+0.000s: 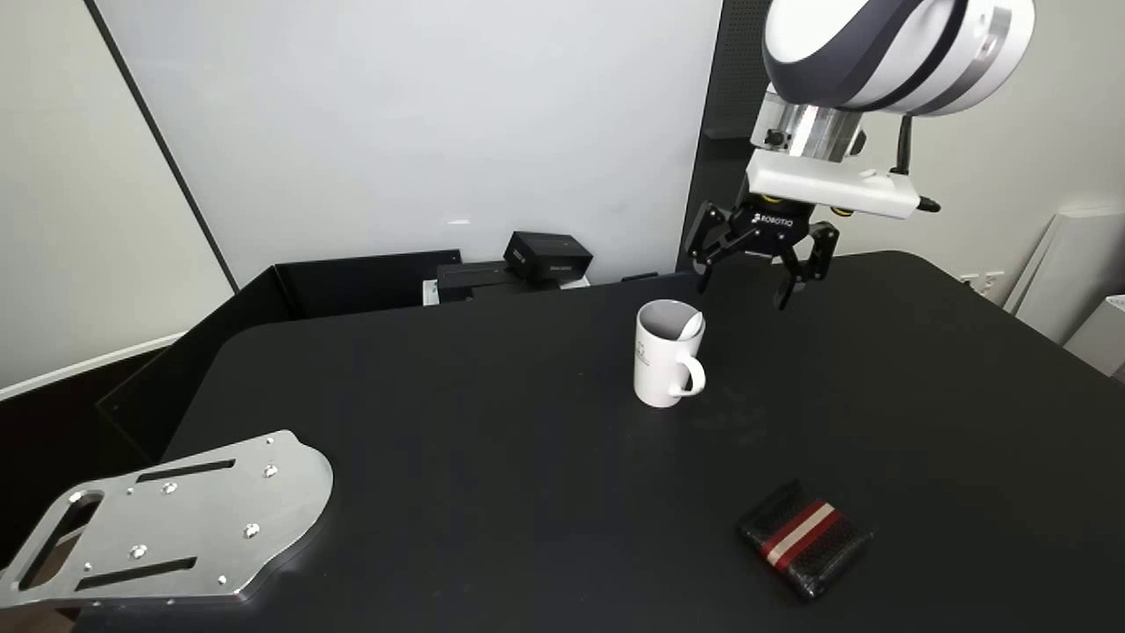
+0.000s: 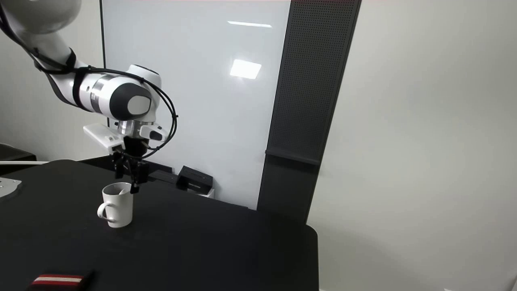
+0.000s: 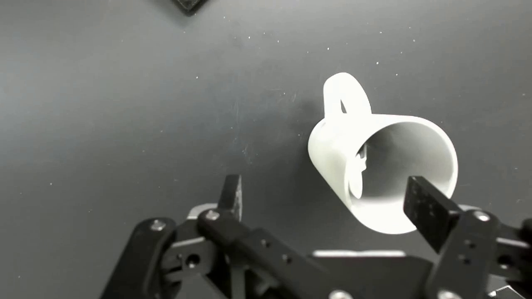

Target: Remove the spoon from the mug, place the spoon back in the mug, remove the spoon from the mug

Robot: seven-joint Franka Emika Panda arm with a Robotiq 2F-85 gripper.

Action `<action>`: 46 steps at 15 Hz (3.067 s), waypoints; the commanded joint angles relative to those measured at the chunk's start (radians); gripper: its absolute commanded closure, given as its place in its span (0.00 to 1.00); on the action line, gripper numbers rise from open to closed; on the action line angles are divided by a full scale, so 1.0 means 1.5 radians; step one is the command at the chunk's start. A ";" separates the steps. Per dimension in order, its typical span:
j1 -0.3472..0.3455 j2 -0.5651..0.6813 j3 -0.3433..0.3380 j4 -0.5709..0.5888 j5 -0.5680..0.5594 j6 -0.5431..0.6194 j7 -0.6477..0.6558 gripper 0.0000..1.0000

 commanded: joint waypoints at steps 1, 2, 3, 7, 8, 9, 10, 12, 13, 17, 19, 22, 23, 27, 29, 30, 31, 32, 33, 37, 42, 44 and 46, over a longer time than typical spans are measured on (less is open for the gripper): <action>0.008 0.010 -0.002 0.000 0.008 0.027 -0.004 0.00; 0.009 0.013 -0.002 -0.001 0.007 0.036 -0.004 0.00; 0.012 0.016 -0.002 -0.001 0.007 0.046 -0.004 0.00; 0.021 0.026 -0.002 0.002 0.004 0.070 -0.005 0.00; 0.023 0.027 -0.001 0.002 0.004 0.074 -0.006 0.25; 0.026 0.028 -0.002 0.001 0.002 0.079 -0.006 0.25; 0.028 0.029 -0.003 0.001 0.000 0.082 -0.006 0.32; 0.032 0.030 -0.004 0.000 -0.002 0.086 -0.005 0.47; 0.033 0.030 -0.003 0.000 -0.002 0.088 -0.006 0.53; 0.036 0.029 -0.004 -0.001 -0.003 0.093 -0.007 0.81; 0.037 0.028 -0.004 0.000 -0.005 0.091 -0.010 0.95; 0.034 0.025 -0.005 0.007 -0.003 0.081 -0.011 1.00; 0.034 0.024 -0.006 0.010 -0.004 0.077 -0.009 1.00; 0.036 0.018 -0.013 0.029 -0.007 0.058 -0.001 1.00; 0.037 0.015 -0.014 0.041 -0.008 0.047 0.002 1.00; 0.037 0.013 -0.014 0.048 -0.009 0.038 0.004 1.00; 0.038 0.010 -0.015 0.054 -0.009 0.031 0.006 1.00; 0.040 0.007 -0.016 0.062 -0.012 0.021 0.010 1.00; 0.043 0.003 -0.020 0.071 -0.016 0.006 0.019 1.00; 0.054 -0.020 -0.030 0.106 -0.039 -0.056 0.044 1.00; 0.058 -0.064 -0.037 0.125 -0.072 -0.138 0.066 1.00; 0.057 -0.090 -0.034 0.116 -0.079 -0.162 0.066 1.00; 0.053 -0.118 -0.029 0.101 -0.077 -0.184 0.060 1.00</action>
